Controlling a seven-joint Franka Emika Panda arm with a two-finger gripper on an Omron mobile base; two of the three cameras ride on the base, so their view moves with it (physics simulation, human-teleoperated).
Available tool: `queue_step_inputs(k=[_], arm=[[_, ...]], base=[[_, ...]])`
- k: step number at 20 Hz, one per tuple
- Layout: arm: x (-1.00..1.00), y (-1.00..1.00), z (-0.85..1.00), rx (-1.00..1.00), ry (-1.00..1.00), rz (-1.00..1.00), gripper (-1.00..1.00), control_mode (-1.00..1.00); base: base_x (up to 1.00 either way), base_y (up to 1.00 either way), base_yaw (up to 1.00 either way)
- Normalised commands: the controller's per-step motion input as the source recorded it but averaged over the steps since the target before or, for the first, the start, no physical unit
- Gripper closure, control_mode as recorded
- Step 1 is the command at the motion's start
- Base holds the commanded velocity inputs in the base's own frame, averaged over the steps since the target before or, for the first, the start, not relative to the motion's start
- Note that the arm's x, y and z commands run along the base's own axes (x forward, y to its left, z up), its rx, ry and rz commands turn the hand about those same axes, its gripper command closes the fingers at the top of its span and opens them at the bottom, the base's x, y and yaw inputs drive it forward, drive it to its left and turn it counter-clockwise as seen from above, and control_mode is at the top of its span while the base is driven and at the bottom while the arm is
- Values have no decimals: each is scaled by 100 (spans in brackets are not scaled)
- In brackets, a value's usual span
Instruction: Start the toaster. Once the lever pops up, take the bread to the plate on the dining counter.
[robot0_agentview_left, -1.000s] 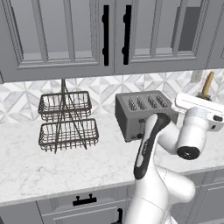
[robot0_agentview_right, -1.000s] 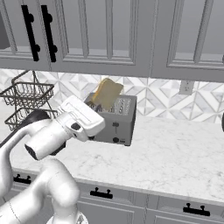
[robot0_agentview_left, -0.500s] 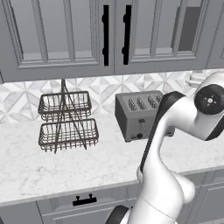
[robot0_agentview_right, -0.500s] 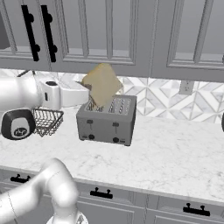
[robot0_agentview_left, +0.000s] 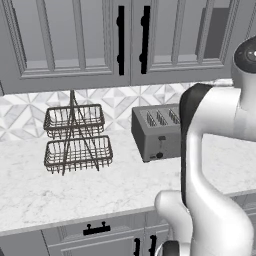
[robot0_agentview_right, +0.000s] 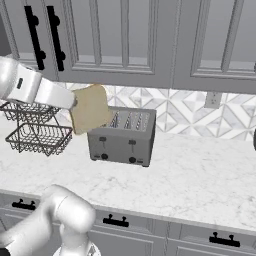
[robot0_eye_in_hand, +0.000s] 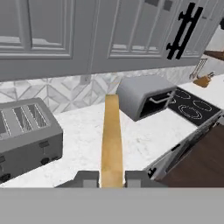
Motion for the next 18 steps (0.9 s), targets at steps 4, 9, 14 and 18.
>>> queue_step_inputs(k=[4, 9, 14, 18], arm=[[0, 22, -40, 0, 18, 0, 100, -100], [-32, 8, -23, 0, 5, 0, 100, 100], [0, 0, 0, 0, 0, 0, 100, 100], [0, 0, 0, 0, 0, 0, 100, 100]], base=[[0, 0, 0], [-40, 0, -1], [-96, -41, -24], [-11, -80, -64]])
